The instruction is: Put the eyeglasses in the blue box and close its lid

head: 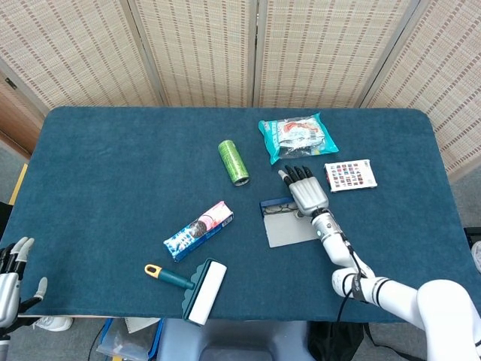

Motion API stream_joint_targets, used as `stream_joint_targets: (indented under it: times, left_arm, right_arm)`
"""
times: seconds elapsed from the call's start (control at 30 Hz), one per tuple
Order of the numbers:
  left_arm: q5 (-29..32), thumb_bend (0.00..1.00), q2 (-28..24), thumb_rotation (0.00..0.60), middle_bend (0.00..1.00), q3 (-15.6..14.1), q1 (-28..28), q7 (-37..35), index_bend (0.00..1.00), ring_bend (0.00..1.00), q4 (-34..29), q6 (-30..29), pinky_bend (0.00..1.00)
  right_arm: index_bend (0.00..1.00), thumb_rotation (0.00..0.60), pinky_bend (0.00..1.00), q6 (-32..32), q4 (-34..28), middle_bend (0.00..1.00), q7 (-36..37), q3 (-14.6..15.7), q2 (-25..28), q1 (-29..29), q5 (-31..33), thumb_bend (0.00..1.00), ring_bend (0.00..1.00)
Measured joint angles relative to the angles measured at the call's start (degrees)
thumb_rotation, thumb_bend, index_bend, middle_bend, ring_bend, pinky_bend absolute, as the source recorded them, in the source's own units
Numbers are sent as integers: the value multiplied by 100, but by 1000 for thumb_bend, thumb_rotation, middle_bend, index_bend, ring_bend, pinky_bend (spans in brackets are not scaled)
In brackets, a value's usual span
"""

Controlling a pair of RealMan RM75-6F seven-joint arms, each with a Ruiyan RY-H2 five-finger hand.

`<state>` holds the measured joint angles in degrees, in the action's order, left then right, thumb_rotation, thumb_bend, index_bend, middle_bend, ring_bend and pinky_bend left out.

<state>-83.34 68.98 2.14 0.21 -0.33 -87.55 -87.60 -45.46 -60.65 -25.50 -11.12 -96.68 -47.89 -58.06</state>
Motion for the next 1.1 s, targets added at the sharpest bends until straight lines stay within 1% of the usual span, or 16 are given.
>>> stream_joint_targets:
  times: [0.17, 0.3, 0.43, 0.5, 0.57, 0.67, 0.87, 1.1]
  left_arm:
    - [-41, 401, -4, 600, 0, 5, -12, 33, 0, 0, -53, -22, 0]
    - [-74, 401, -16, 600, 0, 1, -23, 74, 0, 0, -94, -28, 0]
    - [-112, 401, -8, 600, 0, -5, -39, 97, 0, 0, -128, -31, 0]
    - [-122, 401, 1, 600, 0, -9, -41, 104, 0, 0, -136, -35, 0]
    - [-125, 401, 4, 600, 0, -16, -42, 111, 0, 0, -140, -27, 0]
    - [-126, 401, 10, 600, 0, -23, -41, 113, 0, 0, -142, -25, 0]
    - [-113, 401, 20, 600, 0, -28, -36, 106, 0, 0, -124, -17, 0]
    - [-91, 401, 34, 600, 0, -33, -35, 106, 0, 0, -102, 3, 0]
  right_arm:
    - [0, 600, 0, -358, -528, 0, 210, 113, 306, 247, -296, 151, 0]
    - [0, 600, 0, -852, -1054, 0, 421, 283, 597, 564, -696, 152, 0]
    - [0, 600, 0, -1364, -1479, 0, 594, 629, 849, 975, -1206, 153, 0]
    - [0, 600, 0, -1506, -1560, 0, 664, 772, 899, 1121, -1387, 153, 0]
    - [0, 600, 0, -1615, -1583, 0, 742, 907, 914, 1258, -1552, 153, 0]
    - [0, 600, 0, -1655, -1517, 0, 821, 1004, 883, 1369, -1658, 153, 0]
    - [0, 600, 0, -1565, -1259, 0, 937, 1048, 748, 1447, -1738, 153, 0]
    - [0, 600, 0, -1374, -990, 0, 973, 1005, 626, 1465, -1730, 154, 0]
